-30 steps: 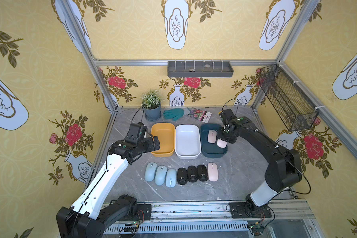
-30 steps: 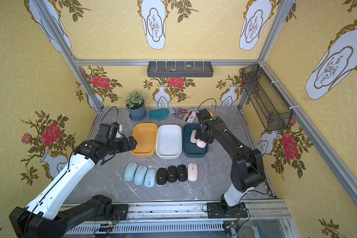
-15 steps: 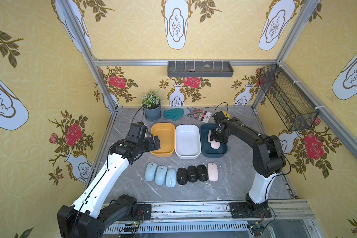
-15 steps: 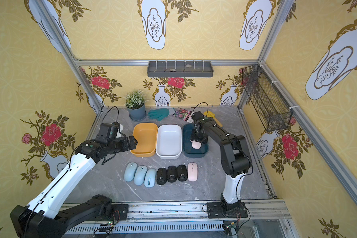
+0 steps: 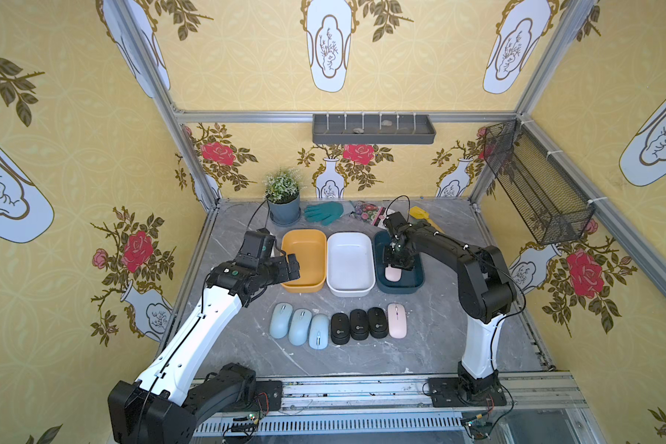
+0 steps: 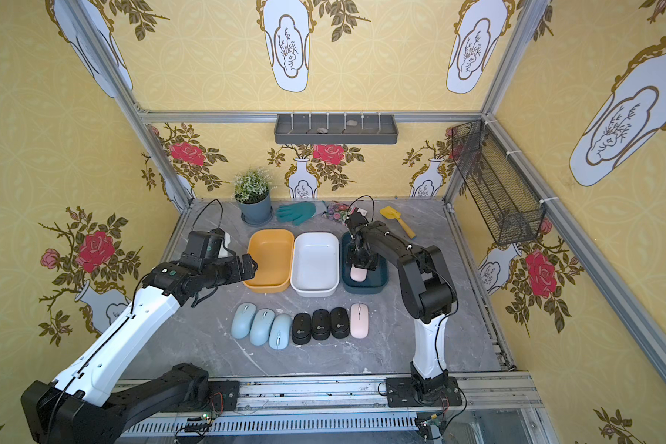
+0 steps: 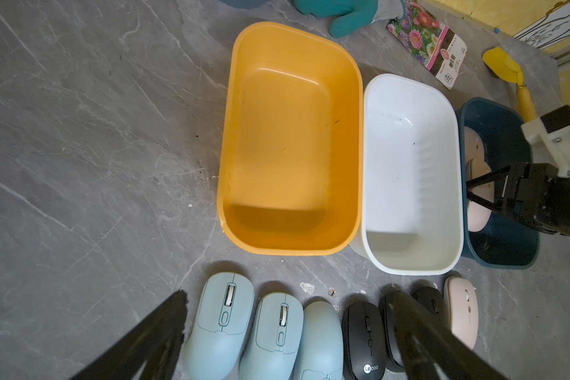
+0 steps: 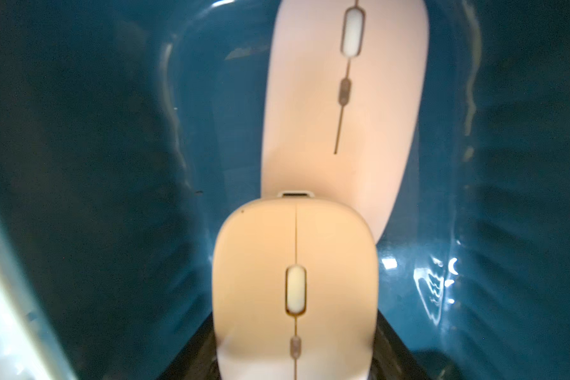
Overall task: Place the mice by color into the storage box
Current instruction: Place the mouse in the storage box.
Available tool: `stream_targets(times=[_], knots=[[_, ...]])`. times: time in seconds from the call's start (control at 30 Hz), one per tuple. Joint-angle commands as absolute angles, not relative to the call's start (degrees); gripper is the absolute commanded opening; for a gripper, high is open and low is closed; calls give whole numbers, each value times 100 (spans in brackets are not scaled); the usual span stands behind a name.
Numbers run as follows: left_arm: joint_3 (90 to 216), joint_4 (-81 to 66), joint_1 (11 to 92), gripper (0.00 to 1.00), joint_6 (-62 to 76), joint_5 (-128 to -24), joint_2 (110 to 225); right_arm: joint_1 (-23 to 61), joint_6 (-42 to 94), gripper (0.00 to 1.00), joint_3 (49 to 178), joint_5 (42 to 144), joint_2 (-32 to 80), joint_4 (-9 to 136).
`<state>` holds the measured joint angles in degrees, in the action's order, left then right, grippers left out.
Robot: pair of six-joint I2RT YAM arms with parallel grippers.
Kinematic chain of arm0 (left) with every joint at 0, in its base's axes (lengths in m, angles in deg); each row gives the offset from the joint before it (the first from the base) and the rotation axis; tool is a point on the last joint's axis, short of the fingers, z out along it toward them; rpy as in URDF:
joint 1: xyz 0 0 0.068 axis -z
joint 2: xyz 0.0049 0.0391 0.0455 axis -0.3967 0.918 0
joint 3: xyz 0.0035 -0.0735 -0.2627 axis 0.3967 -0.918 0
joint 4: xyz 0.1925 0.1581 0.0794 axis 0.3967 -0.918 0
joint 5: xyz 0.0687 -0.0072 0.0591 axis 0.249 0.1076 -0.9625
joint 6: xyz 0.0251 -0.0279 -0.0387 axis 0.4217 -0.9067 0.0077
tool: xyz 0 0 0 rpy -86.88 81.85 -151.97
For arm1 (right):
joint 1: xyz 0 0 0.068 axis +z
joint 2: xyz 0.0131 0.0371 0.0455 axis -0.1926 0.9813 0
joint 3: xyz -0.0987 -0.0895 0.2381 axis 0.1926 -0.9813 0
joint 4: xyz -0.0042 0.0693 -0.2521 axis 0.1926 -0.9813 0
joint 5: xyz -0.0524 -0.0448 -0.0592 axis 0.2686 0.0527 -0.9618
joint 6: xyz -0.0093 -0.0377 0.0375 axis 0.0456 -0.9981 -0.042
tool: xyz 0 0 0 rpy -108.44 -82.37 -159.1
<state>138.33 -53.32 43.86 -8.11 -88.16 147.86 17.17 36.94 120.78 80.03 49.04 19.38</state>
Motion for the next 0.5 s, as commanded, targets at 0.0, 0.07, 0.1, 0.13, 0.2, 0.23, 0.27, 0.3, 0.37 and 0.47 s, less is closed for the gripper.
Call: stream_targets(times=[0.0,0.07,0.1,0.13,0.2,0.23,0.27,0.3,0.37,0.47], knots=[[13795,-5259,4380,99,-820,-8836,14763,1728,3703,52,12146,7849,4952,1922],[13795,-5262,4383,99,-820,-8832,14763,1737,3699,57,12182,7781,4987,1863],[13795,-5255,4384,99,-820,-8836,14772,1737,3694,61,12203,7760,4983,1838],[13795,-5247,4385,99,-820,-8829,14777,1746,3691,67,12236,7719,4966,1818],[13795,-5243,4386,99,-820,-8828,14789,1755,3703,72,12344,7648,4914,1719],[13799,-5237,4385,99,-820,-8828,14794,1763,3694,76,12417,7613,4864,1667],[13803,-5230,4384,99,-818,-8819,14802,1784,3688,80,12467,7572,4802,1620],[13819,-5228,4384,99,-814,-8812,14814,1809,3664,83,12519,7516,4750,1596],[13861,-5236,4385,99,-787,-8814,14834,1875,3599,84,12696,7299,4669,1414],[13939,-5301,4385,99,-754,-8878,14817,2026,3624,82,12890,6996,4448,1118]])
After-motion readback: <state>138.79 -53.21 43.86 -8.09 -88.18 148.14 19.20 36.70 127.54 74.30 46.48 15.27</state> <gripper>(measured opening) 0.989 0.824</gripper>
